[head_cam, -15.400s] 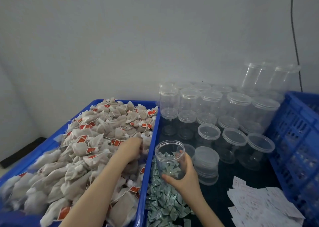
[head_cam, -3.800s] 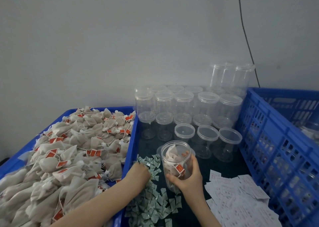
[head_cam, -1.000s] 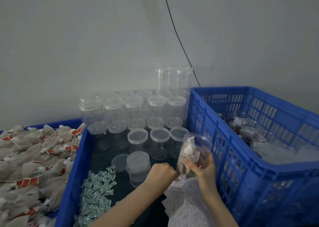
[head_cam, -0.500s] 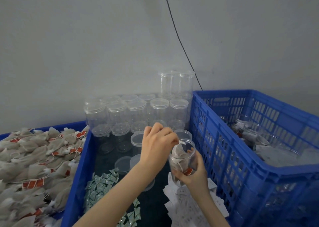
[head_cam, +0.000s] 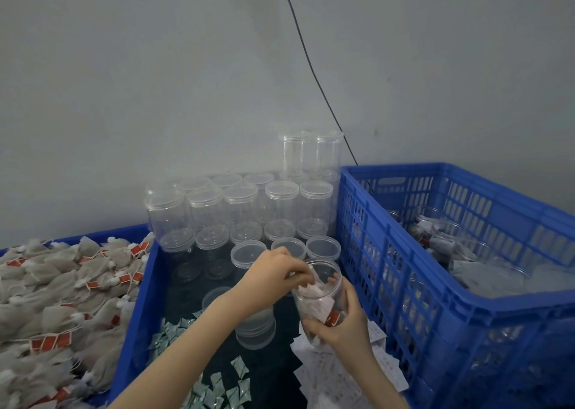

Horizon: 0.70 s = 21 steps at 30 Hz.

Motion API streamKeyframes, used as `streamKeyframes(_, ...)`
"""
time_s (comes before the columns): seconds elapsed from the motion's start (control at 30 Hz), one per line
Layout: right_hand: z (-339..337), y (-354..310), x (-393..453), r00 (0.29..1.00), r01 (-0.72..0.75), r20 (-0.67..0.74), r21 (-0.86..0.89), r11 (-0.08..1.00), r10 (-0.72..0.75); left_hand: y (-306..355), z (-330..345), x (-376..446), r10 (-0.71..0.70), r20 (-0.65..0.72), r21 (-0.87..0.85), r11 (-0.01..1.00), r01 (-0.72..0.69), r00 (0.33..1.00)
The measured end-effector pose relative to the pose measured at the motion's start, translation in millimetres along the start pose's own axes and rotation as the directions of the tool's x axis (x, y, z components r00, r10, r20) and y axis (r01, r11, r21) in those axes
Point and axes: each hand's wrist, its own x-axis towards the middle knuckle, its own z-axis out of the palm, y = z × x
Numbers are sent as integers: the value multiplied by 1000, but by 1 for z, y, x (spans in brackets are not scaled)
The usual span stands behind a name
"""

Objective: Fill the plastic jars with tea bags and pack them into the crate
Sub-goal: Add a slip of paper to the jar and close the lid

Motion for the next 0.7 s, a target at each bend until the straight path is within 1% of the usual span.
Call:
streamKeyframes(0.03, 0, -1, 0, 1000, -4, -3, 10, 1000, 4, -3, 0, -4, -42, -35, -123, 992, 37, 999)
streamKeyframes(0.07, 0, -2, 1, 1000, -7, -5, 22, 1000, 7, -6, -1, -8, -73, -39, -240, 969, 62, 997)
streamKeyframes(0.1, 1, -3, 2, 1000, -7, -4, 35, 999, 8, -10, -1, -13, -97, 5, -344, 935, 93, 995)
streamKeyframes(0.13, 2, -4, 3, 1000, -7, -1, 49, 999, 7, -13, 1, -17, -109, 79, -425, 896, 132, 991)
streamKeyframes(0.2, 6, -7, 4, 1000, -6, 6, 73, 997, 5, -21, 9, -26, -130, 216, -505, 833, 225, 968)
streamKeyframes(0.27, 13, -10, 3, 999, -6, 42, 92, 996, 2, -25, 22, -32, -140, 272, -581, 765, 278, 952)
streamKeyframes(0.33, 19, -13, 3, 994, -1, 107, 90, 996, -9, -26, 32, -35, -150, 230, -695, 667, 270, 962)
streamKeyframes(0.4, 17, -21, 6, 977, -5, 211, 51, 999, -6, -29, 36, -37, -192, 152, -756, 609, 239, 970)
streamKeyframes(0.47, 9, -33, 16, 934, 11, 357, -24, 1000, -2, -32, 35, -38, -256, 88, -790, 571, 224, 963)
streamKeyframes(0.5, 4, -40, 22, 913, 27, 407, -74, 997, 6, -33, 36, -39, -289, 64, -794, 565, 224, 955)
streamKeyframes(0.53, 1, -49, 29, 903, 43, 429, -127, 991, 16, -35, 36, -40, -312, 43, -788, 573, 224, 949)
streamKeyframes(0.6, 1, -72, 44, 906, 89, 422, -235, 968, 20, -36, 39, -41, -336, 9, -753, 617, 227, 942)
streamKeyframes(0.63, 4, -82, 52, 905, 137, 426, -318, 938, 13, -36, 40, -42, -347, -3, -739, 633, 232, 938)
streamKeyframes(0.67, 7, -91, 57, 891, 209, 454, -438, 874, 14, -35, 42, -42, -357, -9, -733, 637, 236, 934)
streamKeyframes(0.7, 12, -98, 62, 864, 297, 503, -564, 770, 36, -35, 43, -41, -365, -15, -732, 639, 238, 931)
